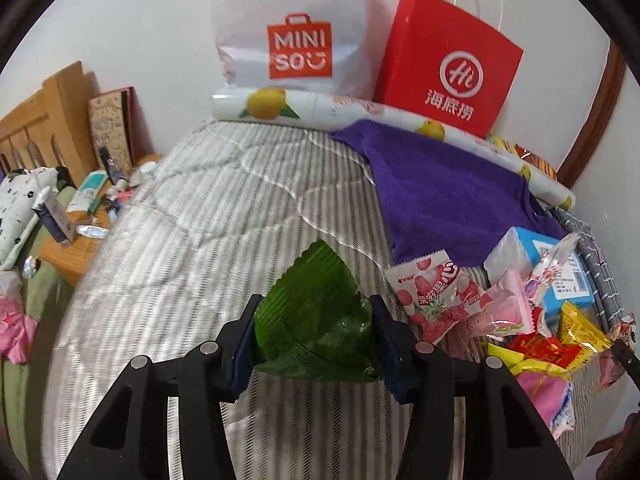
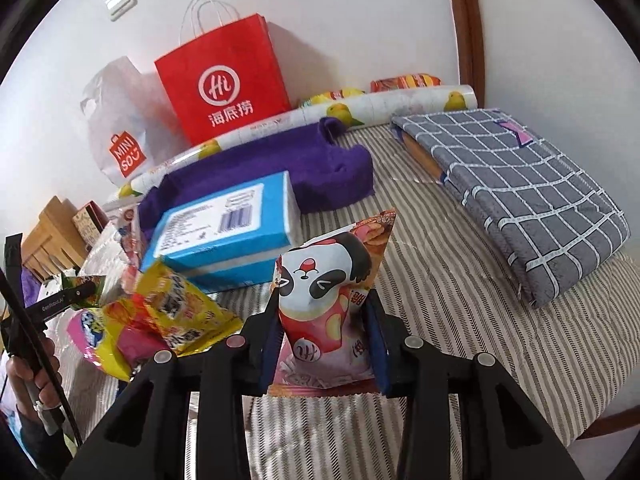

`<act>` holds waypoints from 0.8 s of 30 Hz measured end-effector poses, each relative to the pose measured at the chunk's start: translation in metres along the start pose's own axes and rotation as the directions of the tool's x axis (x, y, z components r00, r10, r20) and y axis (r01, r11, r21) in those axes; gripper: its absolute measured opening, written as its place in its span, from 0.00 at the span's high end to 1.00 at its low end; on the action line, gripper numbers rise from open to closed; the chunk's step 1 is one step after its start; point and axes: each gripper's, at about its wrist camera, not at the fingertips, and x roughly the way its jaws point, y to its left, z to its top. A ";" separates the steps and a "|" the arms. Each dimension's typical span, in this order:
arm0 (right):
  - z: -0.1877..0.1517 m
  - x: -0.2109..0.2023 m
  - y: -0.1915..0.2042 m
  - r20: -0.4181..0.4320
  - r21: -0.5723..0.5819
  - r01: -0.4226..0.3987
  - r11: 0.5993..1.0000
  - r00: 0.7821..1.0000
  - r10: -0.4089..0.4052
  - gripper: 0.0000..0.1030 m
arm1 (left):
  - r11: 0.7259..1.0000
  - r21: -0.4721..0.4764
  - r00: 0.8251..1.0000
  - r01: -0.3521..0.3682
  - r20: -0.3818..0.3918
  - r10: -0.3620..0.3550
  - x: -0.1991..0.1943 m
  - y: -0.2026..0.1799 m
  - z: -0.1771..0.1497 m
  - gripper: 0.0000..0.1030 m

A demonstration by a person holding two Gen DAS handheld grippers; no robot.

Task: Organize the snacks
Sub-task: 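Carry the green packet and panda bag over the purple towel with both grippers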

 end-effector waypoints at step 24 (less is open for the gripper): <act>0.023 -0.080 0.059 0.068 -0.118 -0.105 0.988 0.991 0.113 0.64 | 0.981 0.122 0.985 0.154 0.064 -0.162 -0.108 -0.086 0.005 0.52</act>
